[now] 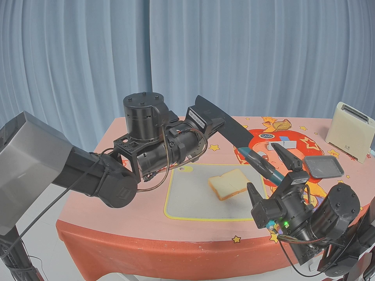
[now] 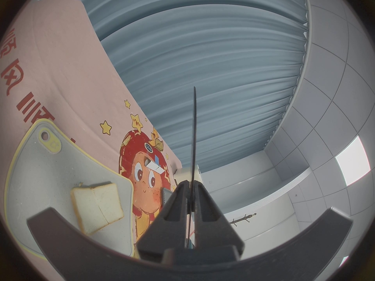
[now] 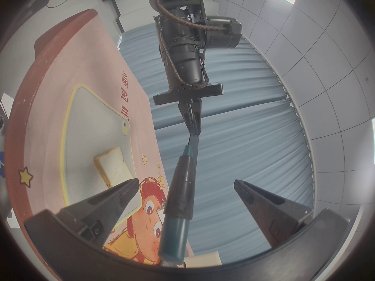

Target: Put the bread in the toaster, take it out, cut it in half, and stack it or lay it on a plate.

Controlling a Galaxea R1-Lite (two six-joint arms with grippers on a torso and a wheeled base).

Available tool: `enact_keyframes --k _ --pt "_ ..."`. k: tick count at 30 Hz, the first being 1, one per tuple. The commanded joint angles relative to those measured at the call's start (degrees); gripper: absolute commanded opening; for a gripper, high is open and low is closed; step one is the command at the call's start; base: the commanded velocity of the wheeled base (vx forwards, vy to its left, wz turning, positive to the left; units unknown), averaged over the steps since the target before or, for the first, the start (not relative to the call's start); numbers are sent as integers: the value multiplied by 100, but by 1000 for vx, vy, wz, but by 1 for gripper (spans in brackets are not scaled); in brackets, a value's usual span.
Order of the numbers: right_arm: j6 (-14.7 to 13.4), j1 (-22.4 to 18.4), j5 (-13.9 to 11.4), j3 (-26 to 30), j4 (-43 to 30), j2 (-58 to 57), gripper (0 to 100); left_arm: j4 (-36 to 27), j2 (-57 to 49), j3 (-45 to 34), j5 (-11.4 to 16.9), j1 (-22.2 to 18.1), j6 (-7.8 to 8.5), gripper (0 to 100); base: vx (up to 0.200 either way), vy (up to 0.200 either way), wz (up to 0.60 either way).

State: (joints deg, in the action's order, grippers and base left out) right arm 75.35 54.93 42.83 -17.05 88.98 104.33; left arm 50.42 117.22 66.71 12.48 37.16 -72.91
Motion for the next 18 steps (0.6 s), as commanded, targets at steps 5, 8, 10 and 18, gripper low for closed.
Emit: enact_keyframes --k 5,8,10,18 --pt "173 -431 -538 -351 58 237 100 3 -7 0 9 2 5 0 0 0 0" --pt "164 -431 -538 -378 58 290 100 3 -33 0 9 -7 -4 0 0 0 0" --pt "173 -431 -530 -386 58 299 100 -15 -42 0 17 -15 5 0 0 0 0" --pt "164 -536 -556 -378 58 308 100 -23 -51 -53 44 -7 -4 0 0 0 0"
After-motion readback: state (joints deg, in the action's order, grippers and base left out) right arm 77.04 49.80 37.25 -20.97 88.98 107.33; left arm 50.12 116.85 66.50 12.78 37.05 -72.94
